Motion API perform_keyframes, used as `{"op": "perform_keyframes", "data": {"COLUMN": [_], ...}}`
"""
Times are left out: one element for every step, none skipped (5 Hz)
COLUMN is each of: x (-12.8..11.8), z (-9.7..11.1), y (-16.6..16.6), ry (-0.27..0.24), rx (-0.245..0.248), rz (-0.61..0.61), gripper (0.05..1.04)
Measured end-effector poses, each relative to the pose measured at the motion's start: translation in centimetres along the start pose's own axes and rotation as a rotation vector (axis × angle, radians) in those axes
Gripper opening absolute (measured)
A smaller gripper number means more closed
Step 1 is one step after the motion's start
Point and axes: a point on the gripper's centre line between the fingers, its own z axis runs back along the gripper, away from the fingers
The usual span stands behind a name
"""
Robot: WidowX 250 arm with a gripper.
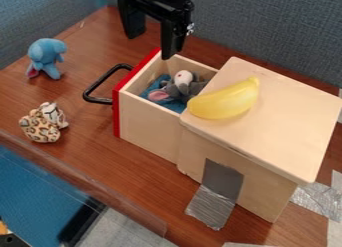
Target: Move the blue object to the upper middle side of the table
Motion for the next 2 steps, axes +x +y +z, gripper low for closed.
{"op": "perform_keyframes", "data": {"x": [-0.2, -0.7], "z": [-0.9, -0.7], "y": [0.0, 5.1], "ry": [0.030, 0.030], "rx": [-0.010, -0.012], "rz": [0.006, 0.170], "gripper": [1.001, 1.000]}}
